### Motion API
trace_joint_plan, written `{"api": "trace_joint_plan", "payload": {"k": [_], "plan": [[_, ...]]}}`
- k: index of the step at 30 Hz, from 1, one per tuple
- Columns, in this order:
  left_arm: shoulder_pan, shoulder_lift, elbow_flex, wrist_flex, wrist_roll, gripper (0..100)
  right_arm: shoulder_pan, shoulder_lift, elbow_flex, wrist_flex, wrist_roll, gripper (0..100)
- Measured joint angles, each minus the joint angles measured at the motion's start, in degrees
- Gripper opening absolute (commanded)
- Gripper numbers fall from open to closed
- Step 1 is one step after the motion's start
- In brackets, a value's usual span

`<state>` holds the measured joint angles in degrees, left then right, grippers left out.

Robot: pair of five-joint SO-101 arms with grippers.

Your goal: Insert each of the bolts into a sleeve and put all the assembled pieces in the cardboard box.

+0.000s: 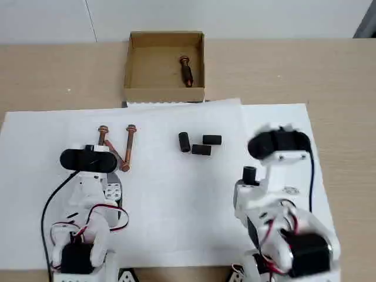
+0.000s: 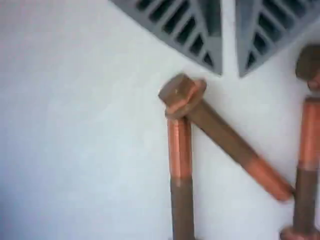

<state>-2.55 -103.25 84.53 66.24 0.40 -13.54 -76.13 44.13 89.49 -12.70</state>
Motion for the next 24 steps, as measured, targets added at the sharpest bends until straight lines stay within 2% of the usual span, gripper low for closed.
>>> {"api": "trace_joint_plan", "payload": {"k": [11, 16, 24], "plan": [[0.00, 0.79, -9.32, 6.51, -3.34, 1, 0.62, -3.16, 4.92, -2.29, 0.88, 0.3], [0.00, 11.78, -18.46, 6.68, -3.34, 1, 0.79, -3.16, 4.92, -2.29, 0.88, 0.3], [0.00, 39.91, -38.51, 6.68, -3.34, 1, 0.70, -3.16, 4.92, -2.29, 0.88, 0.3]]}}
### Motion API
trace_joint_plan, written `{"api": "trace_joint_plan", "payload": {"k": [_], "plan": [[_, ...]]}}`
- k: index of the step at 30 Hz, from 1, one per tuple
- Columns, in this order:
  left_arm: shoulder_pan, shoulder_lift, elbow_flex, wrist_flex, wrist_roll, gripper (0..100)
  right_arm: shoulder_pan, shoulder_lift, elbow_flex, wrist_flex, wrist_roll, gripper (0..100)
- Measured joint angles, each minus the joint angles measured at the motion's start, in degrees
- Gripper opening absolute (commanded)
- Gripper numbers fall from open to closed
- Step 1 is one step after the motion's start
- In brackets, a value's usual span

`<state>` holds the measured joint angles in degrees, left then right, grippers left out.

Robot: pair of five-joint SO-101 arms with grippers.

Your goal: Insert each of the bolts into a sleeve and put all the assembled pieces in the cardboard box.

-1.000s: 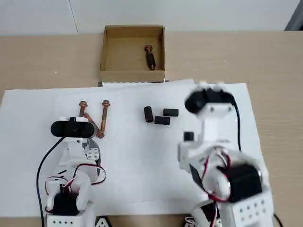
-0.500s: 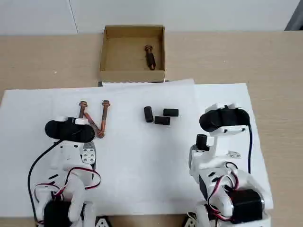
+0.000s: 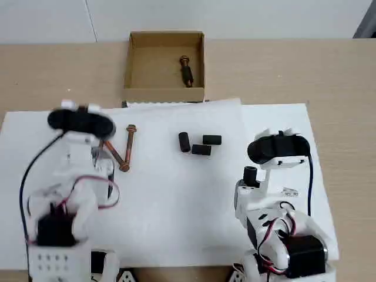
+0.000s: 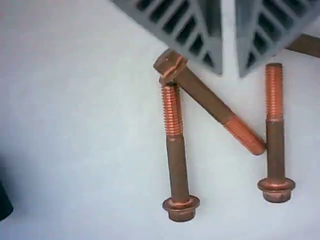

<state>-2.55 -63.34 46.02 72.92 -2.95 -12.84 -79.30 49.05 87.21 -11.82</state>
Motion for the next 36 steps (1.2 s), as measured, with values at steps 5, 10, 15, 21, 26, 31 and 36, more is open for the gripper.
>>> {"api": "trace_joint_plan", "payload": {"k": [5, 10, 15, 21, 26, 31, 36], "plan": [[0.00, 14.42, -8.35, 0.00, 0.00, 1, 0.09, 0.00, 0.00, 0.00, 0.00, 0.3], [0.00, 27.34, -13.98, 0.00, 0.00, 1, -0.09, 0.00, 1.67, 0.00, 0.00, 0.3], [0.00, 40.88, -21.98, 0.00, 0.18, 1, 0.00, 0.00, 5.71, -2.20, 0.00, 0.3], [0.00, 55.03, -32.26, 2.29, 0.00, 1, 0.00, 0.00, 6.07, -5.01, 0.00, 0.3], [-2.29, 66.55, -40.88, 6.68, 0.00, 1, 0.09, 0.00, 6.07, -5.27, 0.00, 0.3], [-7.21, 76.57, -50.02, 11.96, 0.18, 4, 0.09, 0.00, 6.07, -5.27, 0.00, 0.3], [-8.09, 83.69, -57.93, 17.14, 0.09, 8, 0.09, 0.00, 6.07, -5.27, 0.00, 0.3]]}}
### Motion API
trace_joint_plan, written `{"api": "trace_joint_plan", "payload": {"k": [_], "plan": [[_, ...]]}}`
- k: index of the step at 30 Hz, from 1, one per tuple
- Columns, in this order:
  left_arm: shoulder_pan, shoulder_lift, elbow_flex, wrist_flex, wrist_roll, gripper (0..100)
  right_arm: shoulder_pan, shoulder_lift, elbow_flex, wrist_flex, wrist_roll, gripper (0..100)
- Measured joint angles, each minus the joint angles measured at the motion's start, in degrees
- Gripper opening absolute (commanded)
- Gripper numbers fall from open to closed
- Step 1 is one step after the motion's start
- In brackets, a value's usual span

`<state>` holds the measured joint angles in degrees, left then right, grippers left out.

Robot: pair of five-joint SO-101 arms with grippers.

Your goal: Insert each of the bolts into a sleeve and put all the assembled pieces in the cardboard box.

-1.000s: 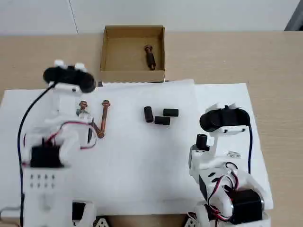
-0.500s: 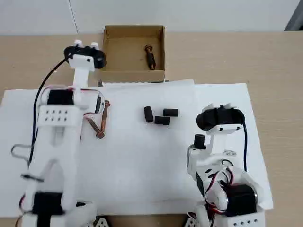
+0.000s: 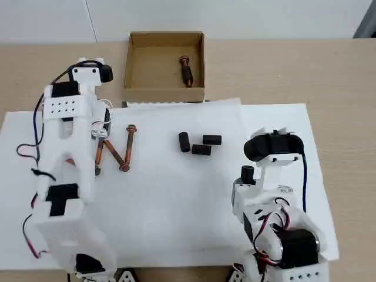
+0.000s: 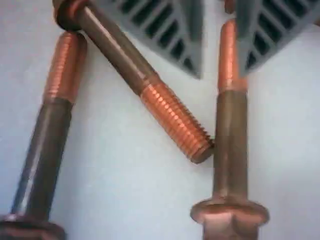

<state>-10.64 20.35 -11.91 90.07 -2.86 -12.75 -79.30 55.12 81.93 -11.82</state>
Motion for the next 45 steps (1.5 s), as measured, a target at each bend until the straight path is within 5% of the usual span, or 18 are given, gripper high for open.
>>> {"api": "trace_joint_plan", "payload": {"k": [45], "plan": [[-2.37, 12.48, -8.70, -1.76, -3.78, 12, 0.00, 0.00, 0.00, 0.00, 0.00, 0.3]]}}
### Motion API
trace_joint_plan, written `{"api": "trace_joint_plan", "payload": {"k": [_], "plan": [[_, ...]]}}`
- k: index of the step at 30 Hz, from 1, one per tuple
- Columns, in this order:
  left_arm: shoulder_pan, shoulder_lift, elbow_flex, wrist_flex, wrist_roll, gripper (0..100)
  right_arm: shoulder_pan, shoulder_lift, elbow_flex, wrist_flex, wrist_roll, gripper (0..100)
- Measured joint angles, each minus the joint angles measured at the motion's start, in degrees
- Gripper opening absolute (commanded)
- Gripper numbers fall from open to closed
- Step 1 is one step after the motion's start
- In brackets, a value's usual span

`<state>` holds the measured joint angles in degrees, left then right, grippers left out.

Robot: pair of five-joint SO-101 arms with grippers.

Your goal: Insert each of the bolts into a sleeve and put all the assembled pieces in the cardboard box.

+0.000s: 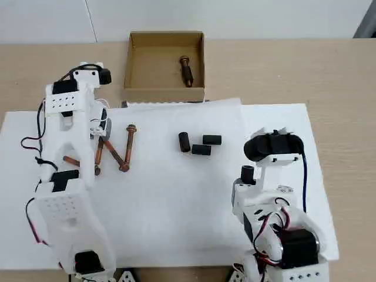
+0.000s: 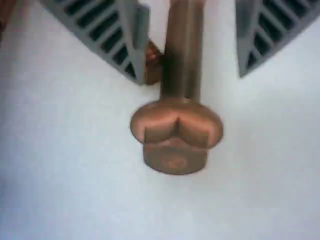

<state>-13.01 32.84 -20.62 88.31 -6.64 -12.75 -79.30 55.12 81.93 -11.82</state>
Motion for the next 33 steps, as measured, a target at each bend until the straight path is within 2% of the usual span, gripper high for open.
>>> {"api": "trace_joint_plan", "payload": {"k": [9, 20, 26, 33], "plan": [[0.09, 5.71, -4.57, 0.00, 0.00, 12, 0.00, 0.00, 0.00, 0.00, 0.00, 0.3], [0.44, 10.81, -12.04, 2.02, -0.18, 0, 0.00, 0.00, 0.00, 0.00, 0.00, 0.3], [0.44, 10.99, -13.01, 3.16, -0.18, 0, 0.00, 0.00, 0.00, 0.00, 0.00, 0.3], [-0.44, 11.52, -20.66, 9.05, 0.00, 0, 0.00, 0.00, 0.00, 0.00, 0.00, 0.3]]}}
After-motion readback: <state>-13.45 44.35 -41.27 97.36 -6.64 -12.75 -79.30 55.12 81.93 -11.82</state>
